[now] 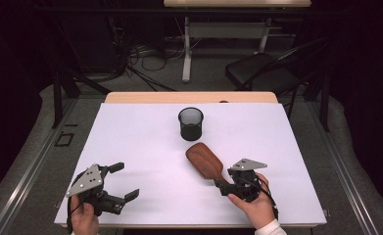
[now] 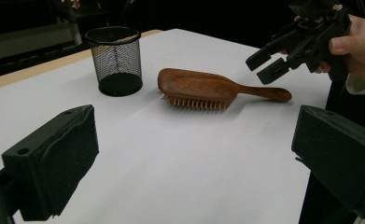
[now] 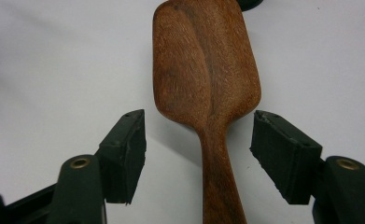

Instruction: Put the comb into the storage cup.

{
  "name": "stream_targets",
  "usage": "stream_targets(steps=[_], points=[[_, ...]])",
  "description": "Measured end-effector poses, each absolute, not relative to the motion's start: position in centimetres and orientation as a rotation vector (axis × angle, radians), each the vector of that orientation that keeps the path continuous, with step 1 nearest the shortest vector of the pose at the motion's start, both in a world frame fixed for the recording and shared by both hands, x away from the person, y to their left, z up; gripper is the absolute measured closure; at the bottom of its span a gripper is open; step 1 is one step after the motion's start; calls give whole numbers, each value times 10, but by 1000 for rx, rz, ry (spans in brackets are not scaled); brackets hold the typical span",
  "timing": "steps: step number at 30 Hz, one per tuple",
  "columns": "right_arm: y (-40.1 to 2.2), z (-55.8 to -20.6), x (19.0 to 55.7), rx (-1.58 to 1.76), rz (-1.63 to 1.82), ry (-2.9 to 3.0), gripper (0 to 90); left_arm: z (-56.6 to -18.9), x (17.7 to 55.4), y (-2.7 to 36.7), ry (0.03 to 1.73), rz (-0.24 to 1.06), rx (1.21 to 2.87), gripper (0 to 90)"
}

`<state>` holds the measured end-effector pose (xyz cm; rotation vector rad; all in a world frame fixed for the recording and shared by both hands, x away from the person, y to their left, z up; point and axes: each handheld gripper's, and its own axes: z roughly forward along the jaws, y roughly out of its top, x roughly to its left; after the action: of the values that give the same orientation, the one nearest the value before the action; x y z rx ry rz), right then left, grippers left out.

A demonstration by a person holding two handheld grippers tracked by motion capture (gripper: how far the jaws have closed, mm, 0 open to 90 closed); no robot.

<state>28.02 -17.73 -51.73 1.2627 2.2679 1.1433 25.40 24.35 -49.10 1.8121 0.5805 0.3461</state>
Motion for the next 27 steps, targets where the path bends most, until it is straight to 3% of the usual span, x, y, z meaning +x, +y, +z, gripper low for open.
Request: stream_targets(steps=[7, 13, 22, 24, 27], points=[[-175, -516, 288, 1273, 1059, 2333, 211, -491, 253, 243, 582, 349, 1812, 6], [-171, -520, 296, 1226, 947, 2399, 202, -491, 253, 243, 580, 348, 1811, 6], [-164, -529, 313, 1224, 799, 2492, 299, -491, 253, 243, 579, 345, 1815, 6], [-162, -529, 314, 1236, 777, 2515, 362, -491, 253, 243, 578, 345, 1816, 6], [-161, -530, 316, 1244, 758, 2536, 364, -491, 253, 243, 580, 349, 1818, 7]])
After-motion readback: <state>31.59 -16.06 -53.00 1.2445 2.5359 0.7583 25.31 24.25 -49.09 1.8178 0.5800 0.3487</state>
